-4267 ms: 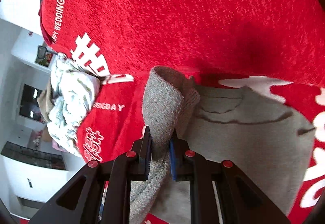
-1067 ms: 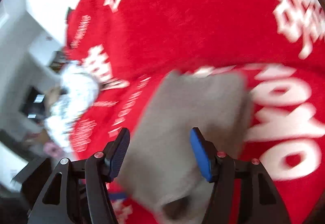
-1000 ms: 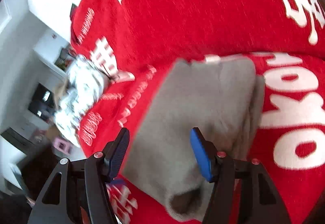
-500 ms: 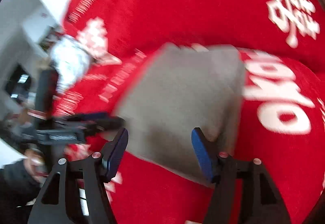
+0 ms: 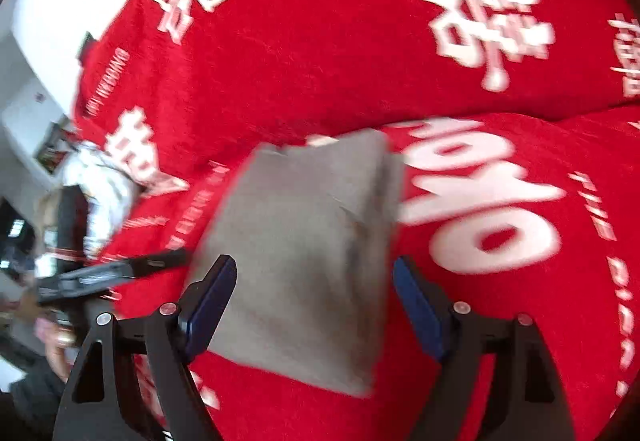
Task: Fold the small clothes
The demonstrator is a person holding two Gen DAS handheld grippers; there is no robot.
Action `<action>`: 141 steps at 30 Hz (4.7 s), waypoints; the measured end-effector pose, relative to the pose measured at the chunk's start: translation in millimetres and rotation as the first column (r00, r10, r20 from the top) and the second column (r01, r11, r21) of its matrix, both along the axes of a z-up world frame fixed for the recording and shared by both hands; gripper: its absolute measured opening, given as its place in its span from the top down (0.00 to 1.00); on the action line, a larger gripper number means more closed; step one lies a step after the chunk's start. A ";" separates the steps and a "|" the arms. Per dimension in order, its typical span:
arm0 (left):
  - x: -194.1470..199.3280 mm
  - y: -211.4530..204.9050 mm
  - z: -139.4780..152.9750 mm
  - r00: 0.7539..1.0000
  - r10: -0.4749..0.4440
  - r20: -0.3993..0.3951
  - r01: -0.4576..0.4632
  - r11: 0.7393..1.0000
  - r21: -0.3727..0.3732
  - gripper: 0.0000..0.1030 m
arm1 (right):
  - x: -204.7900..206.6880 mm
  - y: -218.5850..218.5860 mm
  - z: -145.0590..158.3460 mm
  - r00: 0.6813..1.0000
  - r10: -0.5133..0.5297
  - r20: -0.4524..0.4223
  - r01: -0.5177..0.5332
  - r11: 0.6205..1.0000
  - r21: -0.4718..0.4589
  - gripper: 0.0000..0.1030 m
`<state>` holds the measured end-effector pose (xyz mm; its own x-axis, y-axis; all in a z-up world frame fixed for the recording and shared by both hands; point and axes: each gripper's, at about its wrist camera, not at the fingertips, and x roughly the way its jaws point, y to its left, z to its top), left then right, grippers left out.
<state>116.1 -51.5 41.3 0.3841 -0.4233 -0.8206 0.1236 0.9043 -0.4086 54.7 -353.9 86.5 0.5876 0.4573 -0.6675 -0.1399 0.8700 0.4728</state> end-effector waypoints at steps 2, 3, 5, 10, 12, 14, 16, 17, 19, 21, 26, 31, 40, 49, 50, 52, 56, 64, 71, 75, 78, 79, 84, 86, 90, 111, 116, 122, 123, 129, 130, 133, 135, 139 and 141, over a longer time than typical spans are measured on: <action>9.9 -8.3 -3.9 1.000 0.010 -0.016 -0.010 1.000 -0.014 0.16 | 16.2 12.3 -2.5 0.999 0.045 -0.003 -0.045 0.996 0.076 0.19; 14.0 -13.9 -7.1 1.000 0.015 -0.023 -0.015 1.000 0.004 0.16 | 26.9 19.3 -8.3 0.998 0.057 -0.019 -0.055 0.995 0.088 0.19; 18.1 -26.6 -15.7 1.000 0.020 -0.022 -0.018 0.997 0.069 0.16 | 42.4 25.9 -22.2 0.997 0.054 -0.063 -0.051 0.998 0.045 0.19; 23.3 -35.6 -30.8 1.000 0.004 -0.006 -0.004 0.994 0.112 0.16 | 64.8 32.2 -46.2 0.995 0.044 -0.088 -0.047 0.999 -0.028 0.19; 28.4 -38.1 -35.8 1.000 0.001 -0.011 0.000 0.994 0.110 0.16 | 70.4 34.6 -46.4 0.996 0.039 -0.080 -0.044 0.997 -0.067 0.19; 28.8 -39.4 -33.0 1.000 0.002 -0.007 -0.002 0.993 0.120 0.16 | 70.9 33.6 -38.8 0.998 0.007 -0.065 -0.015 0.993 -0.120 0.19; 25.9 -37.6 -27.8 1.000 -0.004 0.021 0.002 0.991 0.136 0.16 | 63.7 23.5 -28.6 0.999 -0.037 -0.024 0.032 0.983 -0.180 0.18; 25.6 -37.1 -26.5 0.999 -0.015 0.035 0.010 0.990 0.143 0.16 | 61.5 18.8 -27.6 0.999 -0.044 -0.016 0.040 0.983 -0.180 0.16; 28.5 -37.2 -31.0 0.999 -0.032 0.020 0.029 0.991 0.134 0.16 | 61.8 9.4 -32.3 0.997 -0.060 -0.049 0.050 0.984 -0.172 0.12; 32.6 -36.4 -35.5 1.000 -0.031 -0.003 0.031 0.995 0.099 0.16 | 68.3 1.3 -44.4 0.990 -0.086 -0.108 0.067 0.984 -0.168 0.12; 39.1 -40.4 -50.2 0.996 -0.051 -0.073 0.051 0.999 -0.001 0.16 | 89.1 -4.0 -84.2 0.966 -0.052 -0.252 0.055 0.998 0.003 0.12; 44.1 -42.8 -52.9 0.995 -0.069 -0.073 0.067 0.997 -0.032 0.26 | 98.8 12.2 -91.4 0.972 -0.012 -0.236 0.009 1.000 -0.016 0.32; 24.7 -54.3 -26.6 0.989 -0.131 0.061 0.126 0.989 0.080 0.50 | 80.5 32.7 -67.7 0.985 0.006 -0.175 -0.016 0.998 -0.059 0.55; 0.0 -48.4 -12.6 0.987 -0.142 0.076 0.132 0.984 0.118 0.52 | 59.0 50.1 -46.2 0.988 0.023 -0.151 -0.039 0.994 -0.101 0.56; -2.3 -48.0 -12.0 0.987 -0.142 0.077 0.132 0.984 0.121 0.52 | 56.7 50.8 -45.9 0.988 0.021 -0.152 -0.037 0.994 -0.099 0.56; -7.2 -47.9 -9.7 0.986 -0.145 0.080 0.134 0.983 0.127 0.53 | 53.4 53.1 -45.0 0.988 0.019 -0.155 -0.035 0.994 -0.100 0.56; -16.9 -46.2 -6.0 0.986 -0.146 0.084 0.134 0.982 0.131 0.53 | 45.6 56.0 -42.4 0.988 0.020 -0.153 -0.037 0.993 -0.111 0.56; -22.3 -45.3 -4.7 0.985 -0.147 0.086 0.135 0.981 0.136 0.54 | 39.3 58.8 -40.2 0.988 0.014 -0.151 -0.033 0.992 -0.120 0.56; -7.5 -45.7 -5.5 0.989 -0.131 0.072 0.120 0.983 0.138 0.54 | 49.7 64.1 -38.5 0.989 0.007 -0.145 -0.028 0.990 -0.138 0.56; 6.6 -43.4 -5.0 0.991 -0.118 0.064 0.108 0.985 0.136 0.55 | 62.8 68.4 -37.3 0.990 0.001 -0.143 -0.023 0.989 -0.149 0.56; 7.0 -39.6 -6.3 0.990 -0.123 0.064 0.114 0.984 0.140 0.55 | 64.8 72.2 -37.6 0.990 0.010 -0.141 -0.032 0.988 -0.149 0.56; 5.9 -38.5 -7.3 0.990 -0.125 0.062 0.115 0.984 0.139 0.55 | 63.7 73.0 -38.6 0.990 0.013 -0.143 -0.035 0.988 -0.148 0.56; -6.8 -32.6 -7.4 0.991 -0.116 0.066 0.107 0.986 0.130 0.55 | 52.9 75.1 -38.8 0.990 0.010 -0.142 -0.030 0.990 -0.134 0.56; -13.0 -31.8 -4.9 0.991 -0.120 0.066 0.110 0.985 0.134 0.55 | 47.9 77.7 -36.1 0.990 0.011 -0.144 -0.032 0.990 -0.141 0.56; -24.5 -27.8 0.5 0.990 -0.119 0.073 0.109 0.986 0.128 0.55 | 35.6 79.4 -29.7 0.990 0.012 -0.137 -0.032 0.989 -0.145 0.56; -83.5 -10.2 13.4 0.987 -0.120 0.104 0.104 0.984 0.145 0.55 | -18.6 95.4 -14.7 0.993 0.019 -0.114 -0.035 0.989 -0.140 0.56; -95.0 -5.6 12.4 0.988 -0.118 0.104 0.102 0.984 0.149 0.55 | -28.4 100.2 -15.3 0.993 0.024 -0.114 -0.041 0.989 -0.142 0.56; -108.9 1.3 10.3 0.987 -0.121 0.107 0.104 0.983 0.152 0.55 | -41.6 106.0 -17.8 0.993 0.025 -0.113 -0.041 0.990 -0.138 0.56; -110.7 2.0 10.7 0.987 -0.122 0.108 0.105 0.983 0.154 0.55 | -43.8 107.4 -17.8 0.993 0.024 -0.112 -0.039 0.990 -0.136 0.56; -123.9 7.6 14.8 0.984 -0.126 0.124 0.106 0.982 0.156 0.55 | -58.0 113.8 -14.4 0.995 0.027 -0.092 -0.040 0.989 -0.141 0.56; -125.9 8.5 15.3 0.984 -0.126 0.126 0.106 0.982 0.155 0.55 | -60.8 114.7 -13.7 0.996 0.025 -0.089 -0.037 0.990 -0.138 0.56; -133.2 11.6 17.0 0.982 -0.129 0.137 0.107 0.982 0.158 0.55 | -67.8 118.2 -11.5 0.997 0.025 -0.077 -0.036 0.989 -0.143 0.56; -138.4 13.7 18.1 0.981 -0.130 0.144 0.107 0.982 0.158 0.55 | -73.4 121.3 -9.9 0.997 0.024 -0.069 -0.034 0.988 -0.149 0.56; -148.5 18.6 18.7 0.979 -0.130 0.154 0.105 0.982 0.159 0.55 | -82.0 125.5 -8.6 0.998 0.021 -0.057 -0.030 0.988 -0.149 0.56; -152.7 21.1 18.1 0.979 -0.130 0.157 0.105 0.982 0.160 0.55 | -86.1 127.9 -8.9 0.998 0.023 -0.054 -0.030 0.988 -0.149 0.56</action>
<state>-36.7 -30.4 59.5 0.4748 -0.3507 -0.8072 0.2873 0.9287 -0.2345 -31.3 -226.0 77.6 0.5396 0.3649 -0.7588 -0.1426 0.9278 0.3448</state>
